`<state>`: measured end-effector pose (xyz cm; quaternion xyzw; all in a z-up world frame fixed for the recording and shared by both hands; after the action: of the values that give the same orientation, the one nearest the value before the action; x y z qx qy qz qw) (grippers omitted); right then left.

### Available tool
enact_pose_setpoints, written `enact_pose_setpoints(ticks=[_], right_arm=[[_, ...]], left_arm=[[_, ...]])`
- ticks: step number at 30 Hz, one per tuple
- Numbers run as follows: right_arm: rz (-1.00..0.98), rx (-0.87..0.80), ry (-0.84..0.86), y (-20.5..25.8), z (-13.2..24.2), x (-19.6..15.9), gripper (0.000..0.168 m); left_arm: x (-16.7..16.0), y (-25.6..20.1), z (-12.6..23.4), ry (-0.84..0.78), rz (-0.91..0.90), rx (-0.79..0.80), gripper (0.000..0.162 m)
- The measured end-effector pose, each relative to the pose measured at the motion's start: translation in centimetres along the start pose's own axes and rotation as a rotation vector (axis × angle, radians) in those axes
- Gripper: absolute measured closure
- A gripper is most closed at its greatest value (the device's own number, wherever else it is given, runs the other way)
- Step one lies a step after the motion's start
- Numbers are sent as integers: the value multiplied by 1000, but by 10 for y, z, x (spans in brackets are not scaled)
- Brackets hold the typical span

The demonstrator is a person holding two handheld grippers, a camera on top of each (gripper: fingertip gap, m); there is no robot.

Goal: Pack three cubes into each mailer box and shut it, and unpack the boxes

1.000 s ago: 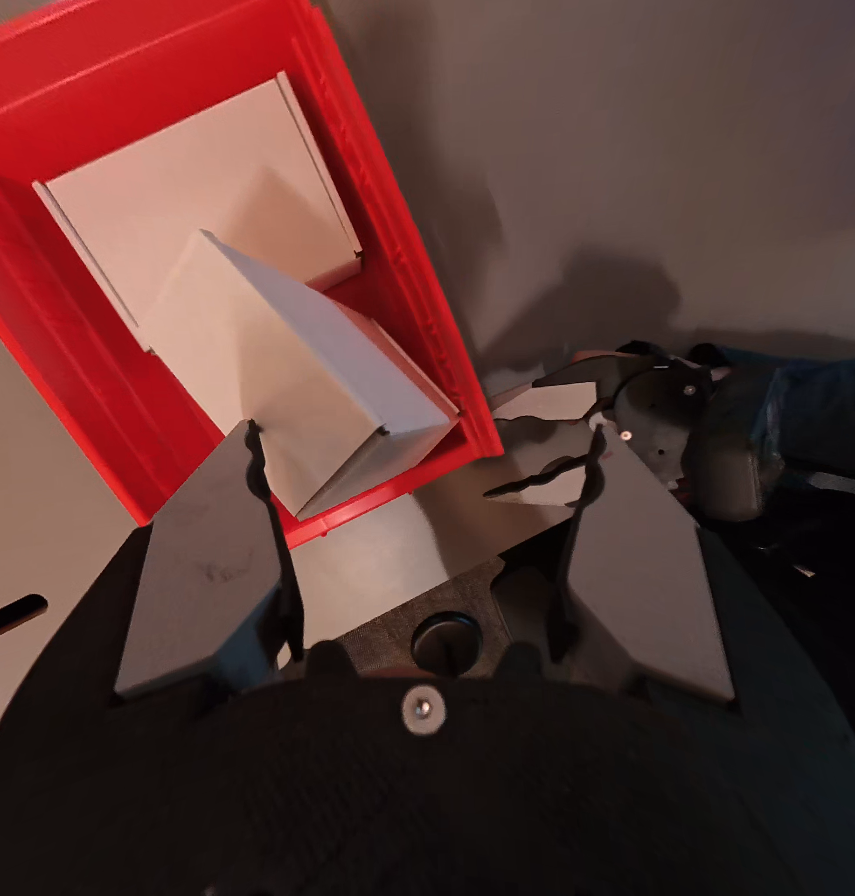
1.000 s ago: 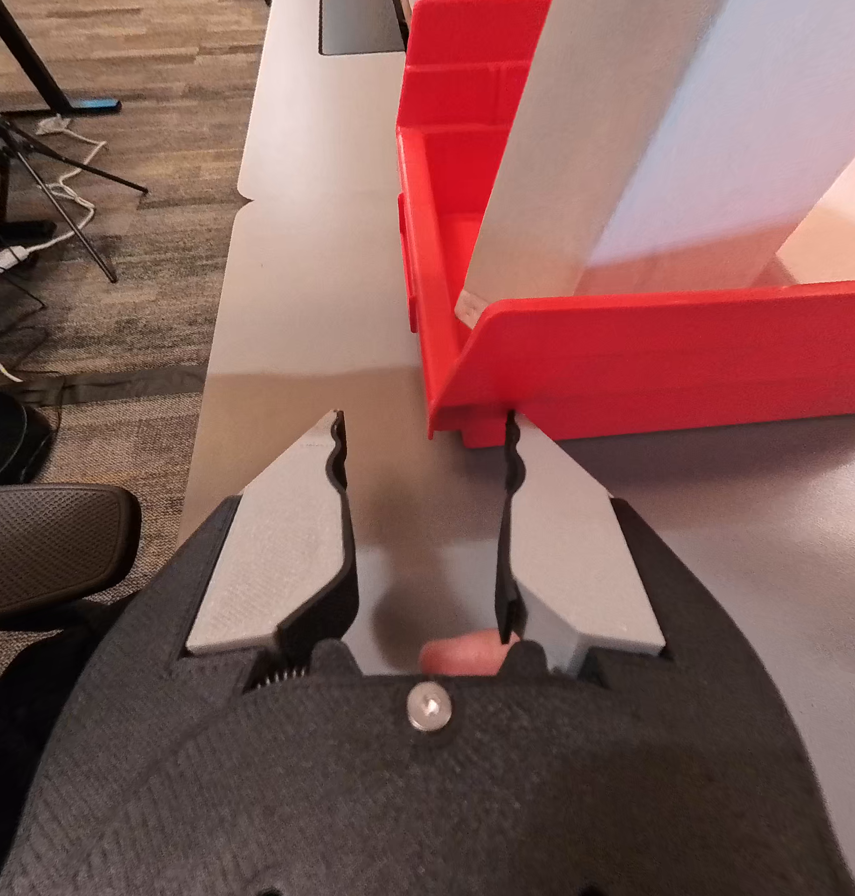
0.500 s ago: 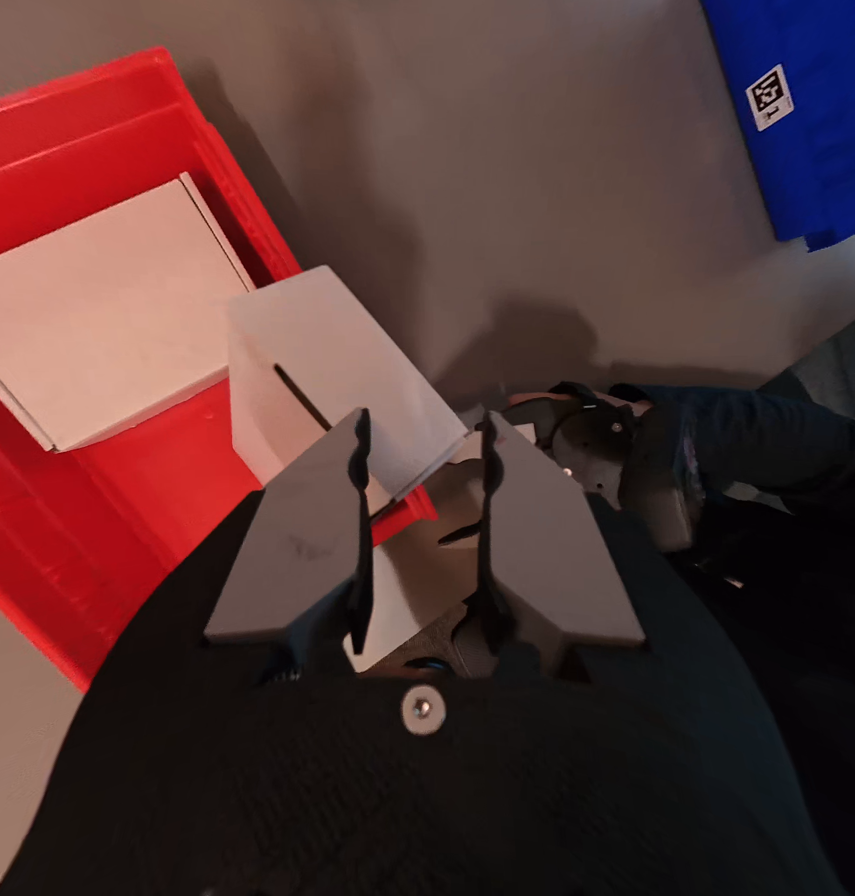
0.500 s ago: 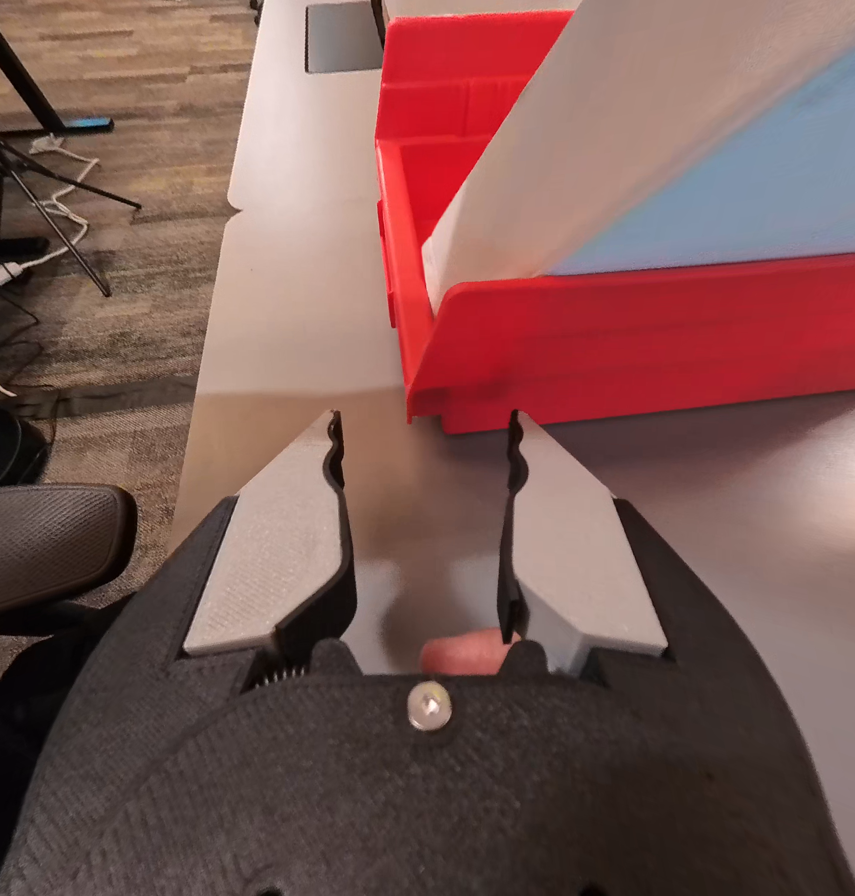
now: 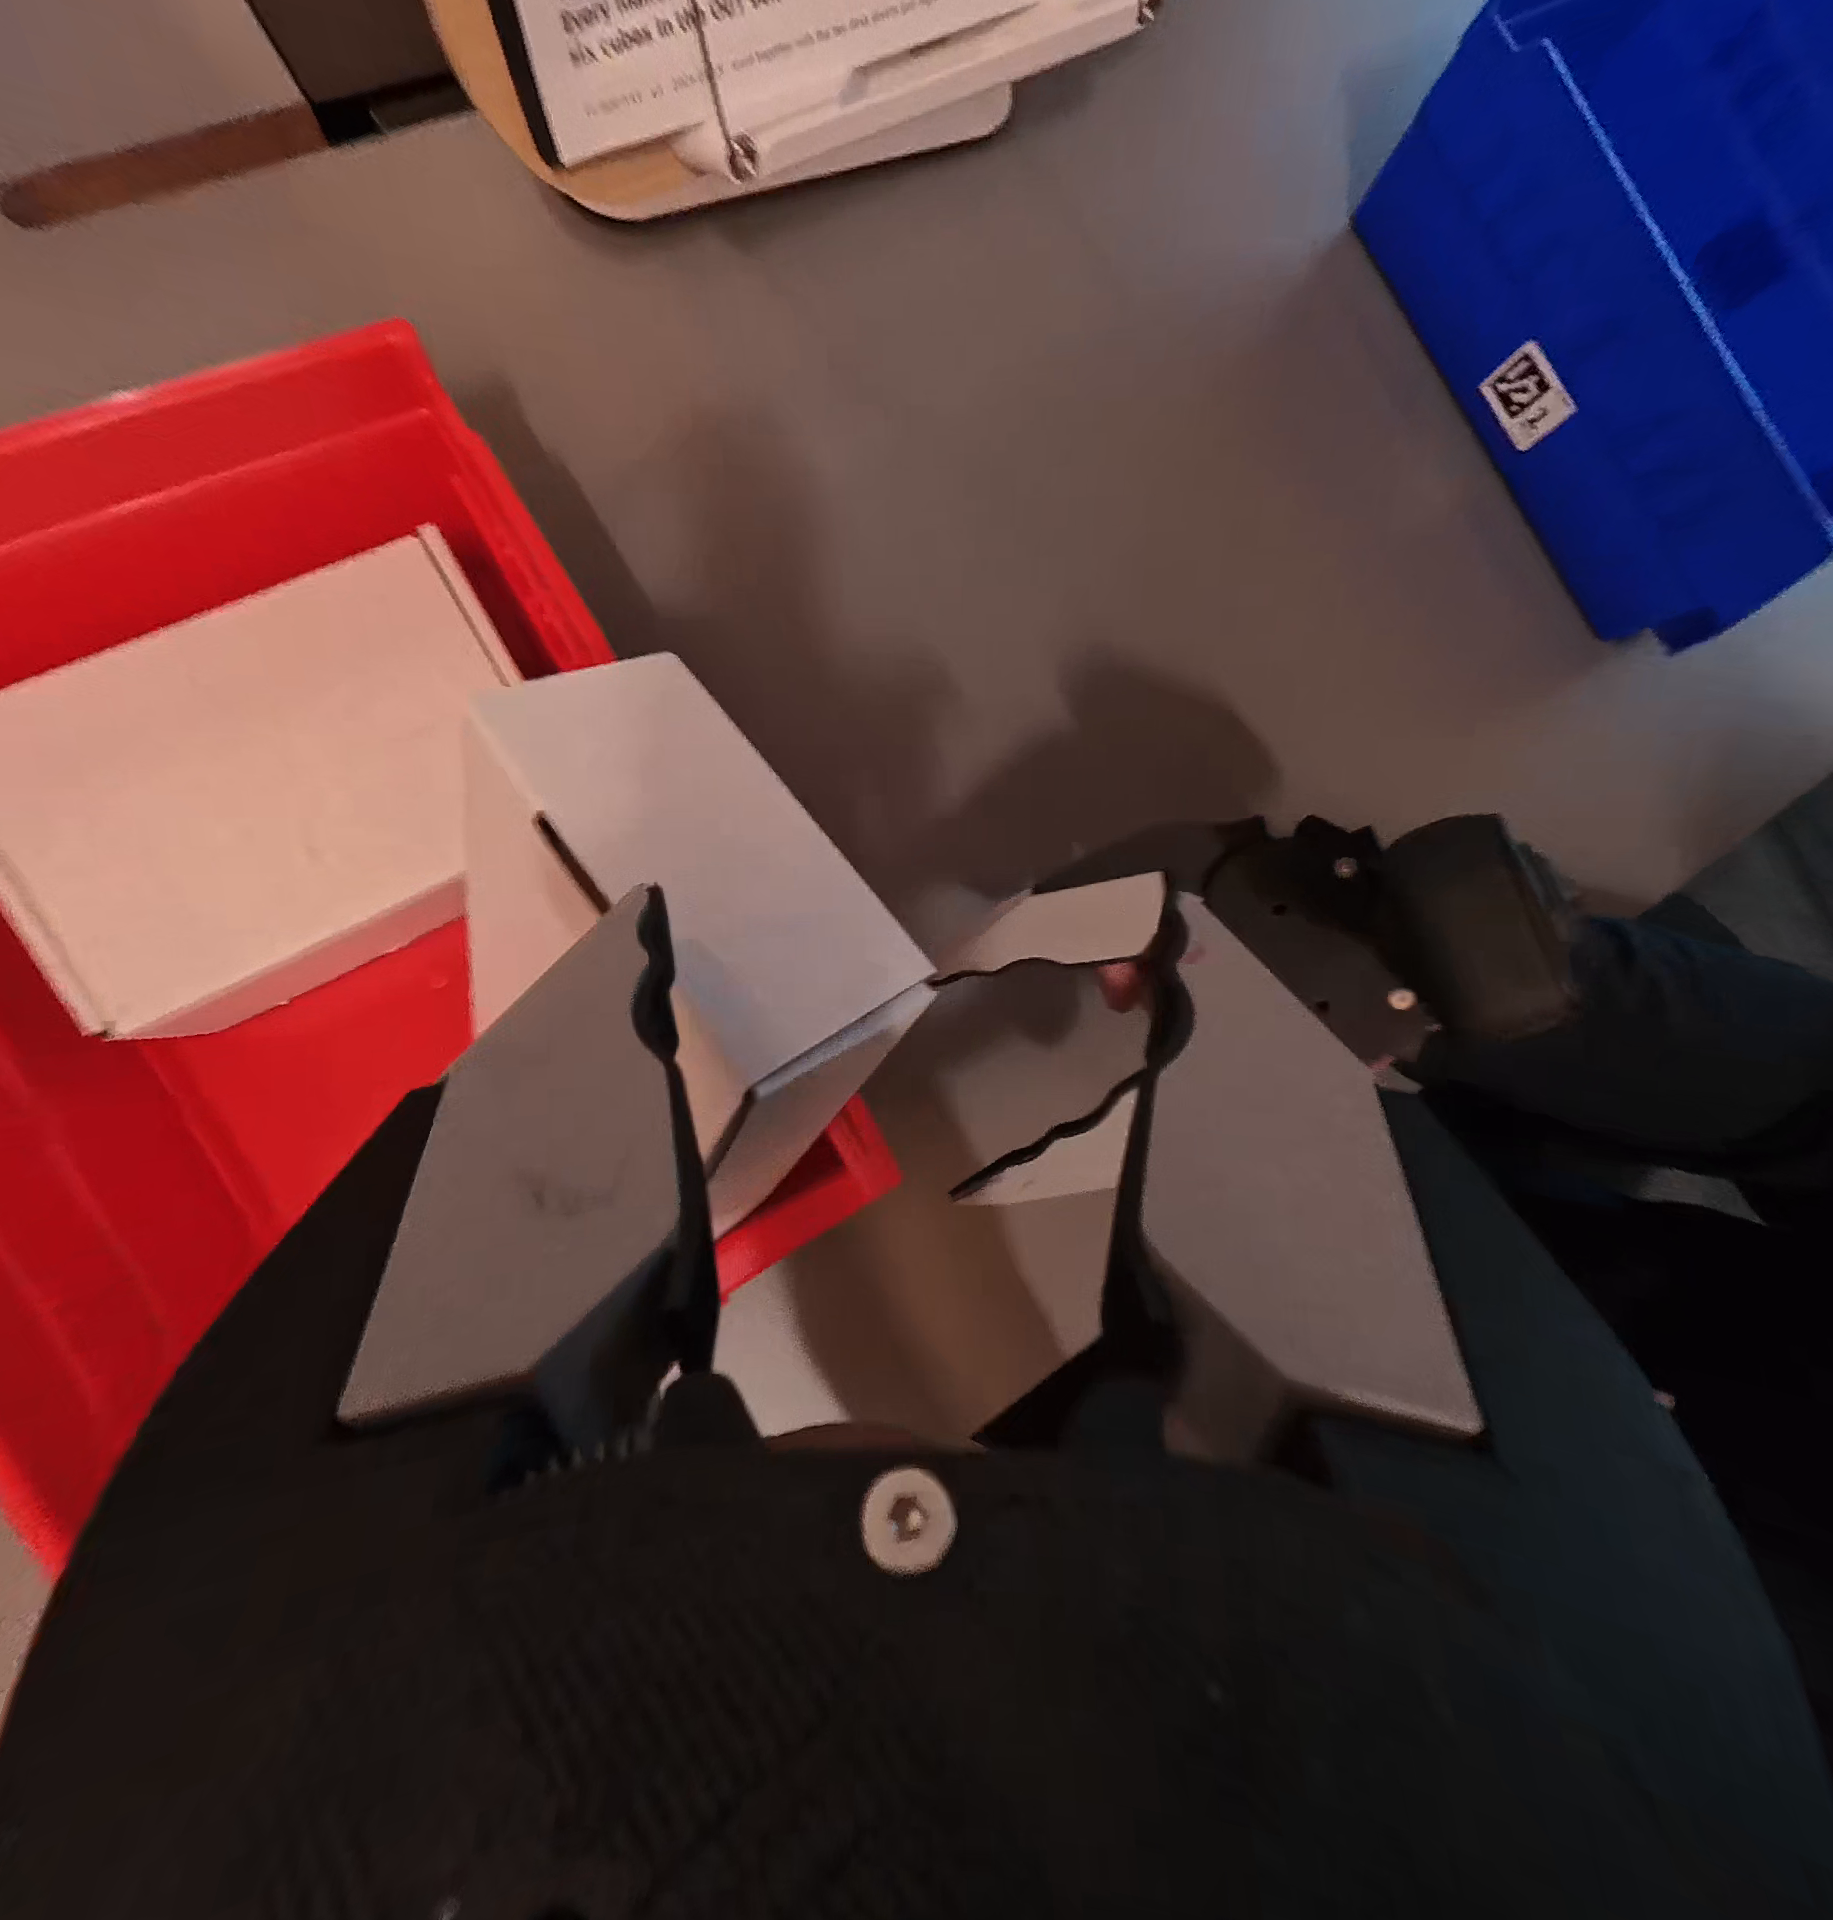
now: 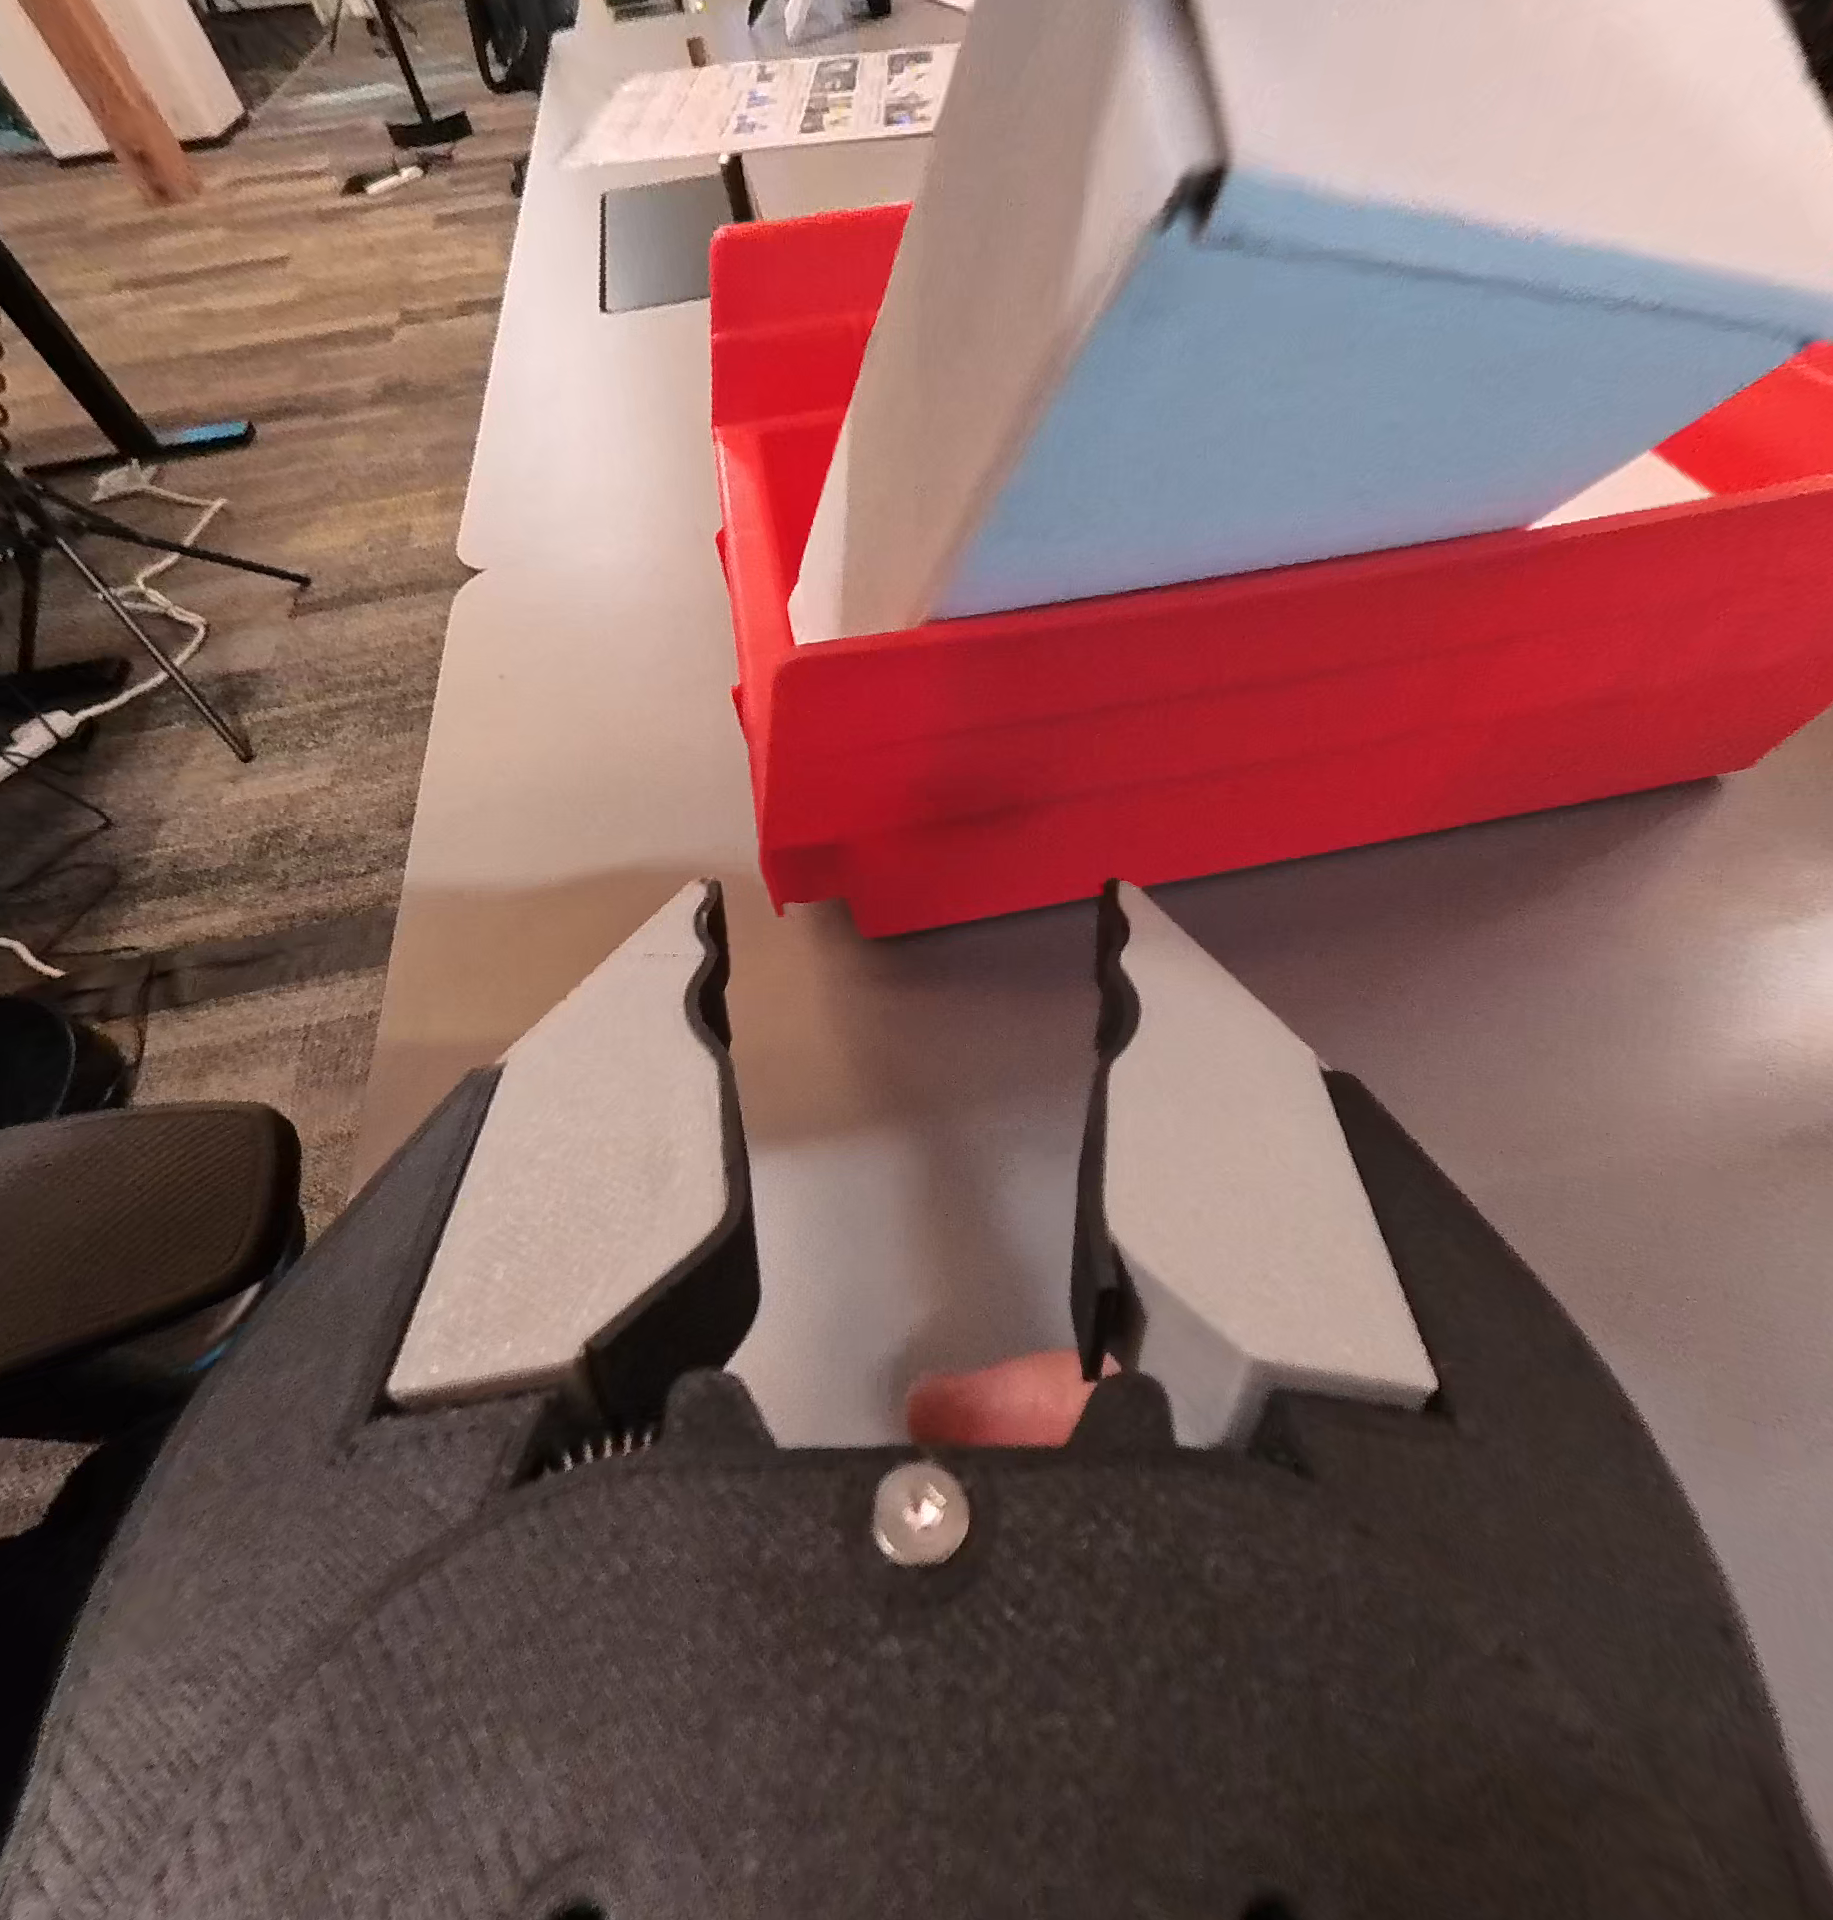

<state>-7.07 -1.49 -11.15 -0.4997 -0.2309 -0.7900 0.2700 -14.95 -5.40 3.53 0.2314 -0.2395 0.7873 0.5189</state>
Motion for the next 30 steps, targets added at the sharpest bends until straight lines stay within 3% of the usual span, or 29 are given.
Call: enact_pose_setpoints(ticks=[4, 9, 14, 23, 27, 30], right_arm=[[-57, 2, -37, -9, 8, 2, 98], [-70, -40, -76, -21, 24, 8, 98], [-144, -79, -164, -42, 52, 15, 98], [-204, -147, -247, -67, 88, 16, 98], [-213, -156, -267, -69, 95, 17, 99], [-203, -169, -274, -70, 101, 16, 99]], left_arm=[[-1, 20, 5, -20, -46, 290, 60], [-2, 33, -9, 47, 53, 342, 45], [8, 26, -22, 146, 43, 433, 45], [16, 16, -52, 591, -98, 801, 51], [14, 13, -62, 759, -45, 864, 46], [22, 2, -69, 747, -32, 830, 42]])
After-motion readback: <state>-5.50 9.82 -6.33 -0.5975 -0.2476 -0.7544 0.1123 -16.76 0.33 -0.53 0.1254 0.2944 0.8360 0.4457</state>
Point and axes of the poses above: each gripper's, where its closed fingertips meet, z back along the fingers, x out of its top, y = z × x across the jaws, the point moved 7 cm from there along z, back along the fingers, and after that the axes turned 5 degrees about x, right-handed, at the moved point
